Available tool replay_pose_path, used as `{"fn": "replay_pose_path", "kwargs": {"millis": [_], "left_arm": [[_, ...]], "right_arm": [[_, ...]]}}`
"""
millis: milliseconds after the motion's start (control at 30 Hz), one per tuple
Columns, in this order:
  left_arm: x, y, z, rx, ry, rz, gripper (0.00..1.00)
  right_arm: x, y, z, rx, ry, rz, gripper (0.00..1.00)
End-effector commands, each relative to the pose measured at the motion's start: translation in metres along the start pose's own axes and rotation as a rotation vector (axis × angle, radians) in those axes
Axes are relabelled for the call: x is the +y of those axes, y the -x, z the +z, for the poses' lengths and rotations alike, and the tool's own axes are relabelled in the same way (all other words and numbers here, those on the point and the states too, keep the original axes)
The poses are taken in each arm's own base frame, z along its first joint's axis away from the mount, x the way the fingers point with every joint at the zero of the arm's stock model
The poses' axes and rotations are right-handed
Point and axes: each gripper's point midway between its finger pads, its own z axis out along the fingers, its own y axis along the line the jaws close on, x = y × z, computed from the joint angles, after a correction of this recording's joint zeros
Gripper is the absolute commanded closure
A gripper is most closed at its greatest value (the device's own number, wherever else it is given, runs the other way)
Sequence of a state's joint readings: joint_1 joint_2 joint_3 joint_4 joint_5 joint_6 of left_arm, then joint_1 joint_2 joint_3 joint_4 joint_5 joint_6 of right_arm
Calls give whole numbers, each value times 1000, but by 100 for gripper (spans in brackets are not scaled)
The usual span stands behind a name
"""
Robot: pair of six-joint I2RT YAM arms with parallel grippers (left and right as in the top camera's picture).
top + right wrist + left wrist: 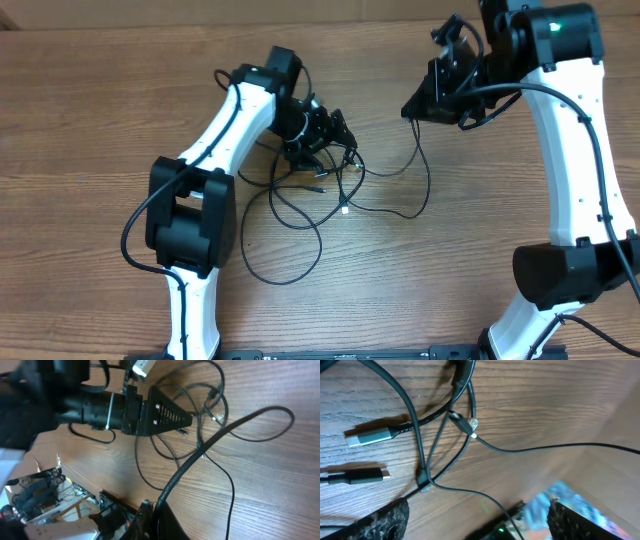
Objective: Untangle cables
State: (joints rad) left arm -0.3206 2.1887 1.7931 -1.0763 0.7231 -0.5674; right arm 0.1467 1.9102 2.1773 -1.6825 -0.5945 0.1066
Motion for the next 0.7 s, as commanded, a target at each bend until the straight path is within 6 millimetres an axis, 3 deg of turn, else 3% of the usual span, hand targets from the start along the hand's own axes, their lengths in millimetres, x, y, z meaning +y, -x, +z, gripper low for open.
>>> {"fn": "replay_pose_path", "kwargs": {"millis": [0, 400, 667], "left_arm": [[12, 3, 10, -41, 112, 21, 13], [17, 2, 26, -111, 269, 70, 20], [3, 10, 44, -251, 368, 133, 21]], "right_arm": [[-13, -15, 12, 55, -27, 29, 96], [-77, -50, 92, 234, -59, 156, 96], [-92, -61, 111, 262, -64, 179, 96]]}}
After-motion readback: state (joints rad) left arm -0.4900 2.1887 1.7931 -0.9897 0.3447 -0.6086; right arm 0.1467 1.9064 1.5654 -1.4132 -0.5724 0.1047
